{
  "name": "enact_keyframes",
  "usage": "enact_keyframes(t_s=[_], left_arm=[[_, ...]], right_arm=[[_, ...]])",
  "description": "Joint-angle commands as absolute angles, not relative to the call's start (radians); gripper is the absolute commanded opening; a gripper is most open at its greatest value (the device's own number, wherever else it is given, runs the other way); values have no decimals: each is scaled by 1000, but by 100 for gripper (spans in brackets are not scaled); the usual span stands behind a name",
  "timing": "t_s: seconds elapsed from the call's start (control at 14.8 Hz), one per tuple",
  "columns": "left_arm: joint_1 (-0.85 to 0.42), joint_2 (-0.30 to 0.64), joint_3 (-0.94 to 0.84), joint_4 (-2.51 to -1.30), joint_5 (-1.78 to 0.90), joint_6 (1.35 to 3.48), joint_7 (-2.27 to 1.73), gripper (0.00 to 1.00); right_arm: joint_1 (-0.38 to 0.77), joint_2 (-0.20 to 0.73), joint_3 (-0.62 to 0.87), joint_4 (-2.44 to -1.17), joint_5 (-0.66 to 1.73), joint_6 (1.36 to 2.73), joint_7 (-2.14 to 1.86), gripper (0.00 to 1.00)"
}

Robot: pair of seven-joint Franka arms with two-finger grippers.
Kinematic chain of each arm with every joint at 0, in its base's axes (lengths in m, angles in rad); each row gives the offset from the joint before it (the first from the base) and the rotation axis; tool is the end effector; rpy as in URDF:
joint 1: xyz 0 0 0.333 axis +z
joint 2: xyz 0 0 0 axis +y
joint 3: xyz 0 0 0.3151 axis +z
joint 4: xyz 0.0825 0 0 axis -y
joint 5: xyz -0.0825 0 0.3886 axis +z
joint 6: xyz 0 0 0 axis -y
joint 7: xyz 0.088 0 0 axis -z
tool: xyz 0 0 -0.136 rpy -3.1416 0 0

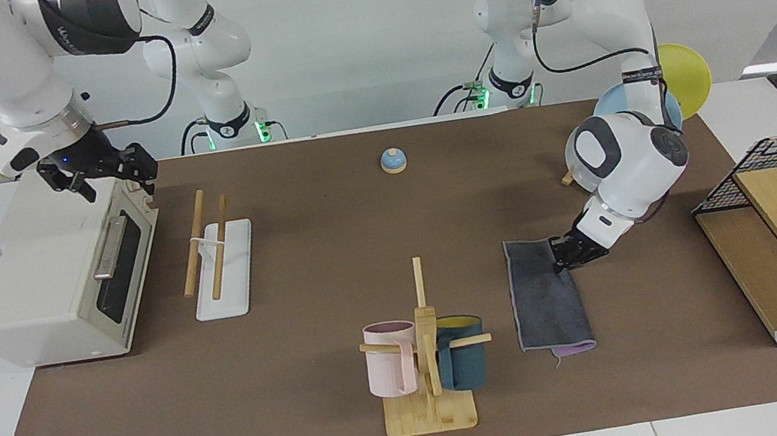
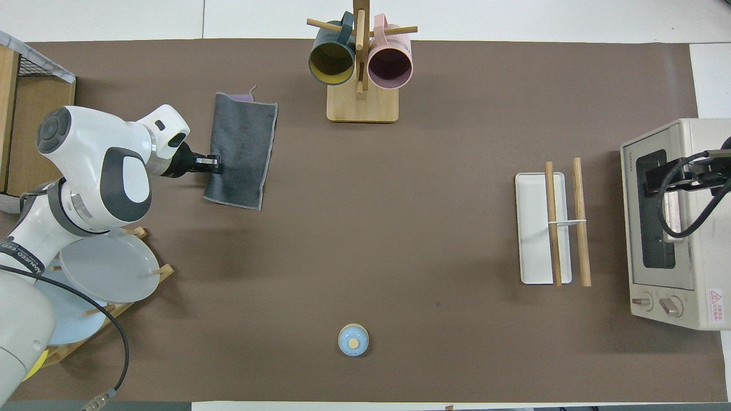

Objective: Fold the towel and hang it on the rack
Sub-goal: 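Grasp and lift the folded towel with the left gripper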

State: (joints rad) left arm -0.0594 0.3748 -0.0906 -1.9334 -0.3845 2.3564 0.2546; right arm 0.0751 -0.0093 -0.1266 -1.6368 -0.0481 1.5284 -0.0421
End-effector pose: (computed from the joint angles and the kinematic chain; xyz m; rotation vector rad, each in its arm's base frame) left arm 0.6228 -0.1052 0.2674 2.8267 -0.1840 0.0880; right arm 0.5453 -0.0351 0.5653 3.0953 -0.0139 -0.1568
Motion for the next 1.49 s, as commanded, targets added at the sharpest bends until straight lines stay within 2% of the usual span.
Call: enact_keyframes(t_s=[0.0,0.54,0.74,0.95,1.15,1.42], left_arm=[[-51,382,-91,-1858,-391,2265,154,0],[-104,304,-110,-1686,-223,2019,-498,0],[-155,267,-115,-1655,-192,1962,-743,0],[-221,246,-115,-1589,-141,1890,-1063,0],[-261,233,-117,-1540,-149,1855,-1398,0],[-293,212,-142,-1537,-159,1864,-1776,0]], right_arm=[[63,-28,-123,-1652,-51,1529,-69,100],[75,-26,-120,-1654,-38,1578,-64,100],[57,-25,-124,-1658,130,1592,1,100],[43,-31,-123,-1695,285,1644,231,100],[49,-54,-123,-1776,472,1742,484,100],[92,-103,-118,-1900,717,1883,887,100]])
